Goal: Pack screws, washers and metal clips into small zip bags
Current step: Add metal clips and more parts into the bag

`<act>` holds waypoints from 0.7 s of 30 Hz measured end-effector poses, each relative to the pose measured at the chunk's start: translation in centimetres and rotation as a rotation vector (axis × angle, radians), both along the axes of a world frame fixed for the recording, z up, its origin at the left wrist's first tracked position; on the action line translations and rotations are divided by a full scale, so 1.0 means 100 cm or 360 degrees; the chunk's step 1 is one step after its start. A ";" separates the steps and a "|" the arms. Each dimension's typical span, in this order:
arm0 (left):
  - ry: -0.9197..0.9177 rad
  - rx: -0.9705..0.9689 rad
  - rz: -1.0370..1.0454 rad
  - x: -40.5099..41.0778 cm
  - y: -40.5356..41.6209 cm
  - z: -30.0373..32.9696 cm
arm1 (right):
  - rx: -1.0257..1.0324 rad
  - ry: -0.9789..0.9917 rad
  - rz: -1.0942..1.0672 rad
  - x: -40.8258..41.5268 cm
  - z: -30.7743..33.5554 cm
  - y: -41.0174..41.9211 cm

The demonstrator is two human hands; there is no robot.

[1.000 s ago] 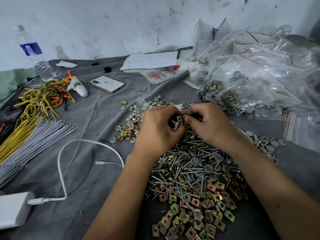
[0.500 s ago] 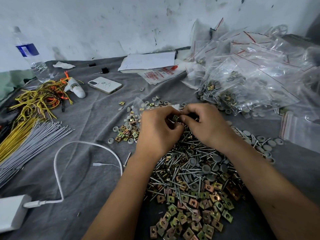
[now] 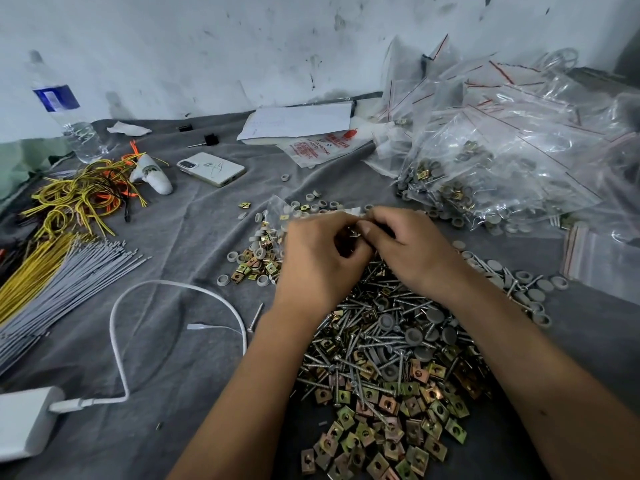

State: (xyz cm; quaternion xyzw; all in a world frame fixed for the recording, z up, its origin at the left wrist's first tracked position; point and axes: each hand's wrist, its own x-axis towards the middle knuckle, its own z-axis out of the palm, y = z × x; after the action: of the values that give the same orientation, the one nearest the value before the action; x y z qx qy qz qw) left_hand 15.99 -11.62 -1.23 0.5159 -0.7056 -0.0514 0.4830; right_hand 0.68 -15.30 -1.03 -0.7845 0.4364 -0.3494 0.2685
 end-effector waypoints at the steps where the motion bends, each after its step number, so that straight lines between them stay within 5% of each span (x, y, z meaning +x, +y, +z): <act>1: 0.0020 -0.0010 0.0003 0.000 0.000 0.000 | -0.0023 -0.0003 -0.0015 0.000 0.000 -0.001; 8: 0.0222 0.0078 -0.0146 0.009 0.001 0.003 | -0.0016 -0.0002 0.0078 -0.009 0.003 -0.002; 13: 0.0081 0.0111 -0.0206 0.011 0.004 0.004 | 0.0038 0.0135 0.0147 -0.011 0.004 -0.002; 21: 0.0245 0.0020 0.0226 0.027 -0.002 0.005 | -0.0058 0.0086 -0.0073 -0.026 0.002 -0.007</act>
State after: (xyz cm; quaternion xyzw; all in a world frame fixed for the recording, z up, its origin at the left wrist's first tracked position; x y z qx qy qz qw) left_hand 18.71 -11.85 -0.71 0.5623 -0.6277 -0.0610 0.5350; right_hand -1.92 -16.02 -0.82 -0.7881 0.4550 -0.3421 0.2342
